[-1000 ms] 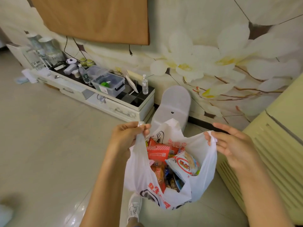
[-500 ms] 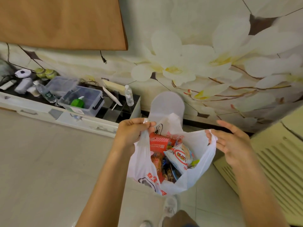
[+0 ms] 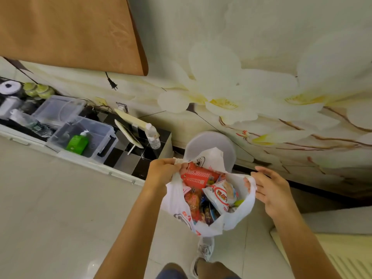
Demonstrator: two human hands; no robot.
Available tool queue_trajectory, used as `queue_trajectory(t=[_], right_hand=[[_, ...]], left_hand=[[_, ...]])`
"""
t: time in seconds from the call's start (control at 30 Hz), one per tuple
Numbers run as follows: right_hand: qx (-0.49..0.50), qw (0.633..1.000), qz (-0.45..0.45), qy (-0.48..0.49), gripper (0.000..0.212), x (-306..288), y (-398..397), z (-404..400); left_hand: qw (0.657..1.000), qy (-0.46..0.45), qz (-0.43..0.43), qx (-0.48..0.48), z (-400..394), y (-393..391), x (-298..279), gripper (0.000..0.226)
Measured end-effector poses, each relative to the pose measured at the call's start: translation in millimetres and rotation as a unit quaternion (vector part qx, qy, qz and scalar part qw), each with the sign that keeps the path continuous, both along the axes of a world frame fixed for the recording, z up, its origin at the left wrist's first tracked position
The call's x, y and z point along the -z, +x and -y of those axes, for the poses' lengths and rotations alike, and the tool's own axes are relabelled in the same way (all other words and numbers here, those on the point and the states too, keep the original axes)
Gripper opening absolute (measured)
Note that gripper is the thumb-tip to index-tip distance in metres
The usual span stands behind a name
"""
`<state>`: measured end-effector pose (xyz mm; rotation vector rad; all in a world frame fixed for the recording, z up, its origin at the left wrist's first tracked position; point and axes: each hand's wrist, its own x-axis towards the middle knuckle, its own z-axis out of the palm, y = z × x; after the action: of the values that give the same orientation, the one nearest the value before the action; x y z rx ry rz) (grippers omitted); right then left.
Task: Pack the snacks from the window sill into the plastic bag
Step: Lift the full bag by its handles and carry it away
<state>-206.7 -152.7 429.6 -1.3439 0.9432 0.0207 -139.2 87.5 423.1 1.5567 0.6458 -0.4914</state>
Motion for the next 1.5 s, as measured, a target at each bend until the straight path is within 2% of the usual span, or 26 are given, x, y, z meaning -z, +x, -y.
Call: queue_trajectory(t=[0.1,0.23,0.43,0.7,0.8,1.0,1.2,1.5], right_hand=[[0.032,0.999,-0.021,0.022,0.018,20.9,39.3,10.0],[0.088,0.994,-0.044,0.051,0.023,52.0,86.9,22.8],[0.078,0.991,-0.101,0.031,0.036,111.3,130.0,19.5],[0.081,0.986,-0.13,-0.06,0.037,133.6,158.1,10.0],[0.069,0.986,-0.128,-0.082,0.033,136.8,156.2,9.2],[0.046,0.987,-0.127,-0.09,0.028,138.9,149.0,9.5],[0.006,0.985,-0.138,-0.104,0.027,140.8,138.9,2.8],[0.02,0.988,-0.103,-0.114,0.023,126.4,117.4,-10.7]], left_hand=[[0.999,0.012,-0.029,-0.01,8.1,41.4,31.2,0.021],[0.997,0.019,-0.073,-0.009,15.3,92.7,70.0,0.018],[0.992,0.025,-0.126,-0.005,28.7,145.3,113.0,0.047],[0.988,0.022,-0.125,0.087,30.3,179.8,133.1,0.026],[0.985,0.028,-0.127,0.111,27.7,181.4,141.1,0.03],[0.984,0.042,-0.137,0.106,22.4,177.8,148.2,0.027],[0.978,0.062,-0.126,0.152,20.7,168.3,149.5,0.028],[0.99,0.025,-0.074,0.121,13.2,150.6,137.2,0.021]])
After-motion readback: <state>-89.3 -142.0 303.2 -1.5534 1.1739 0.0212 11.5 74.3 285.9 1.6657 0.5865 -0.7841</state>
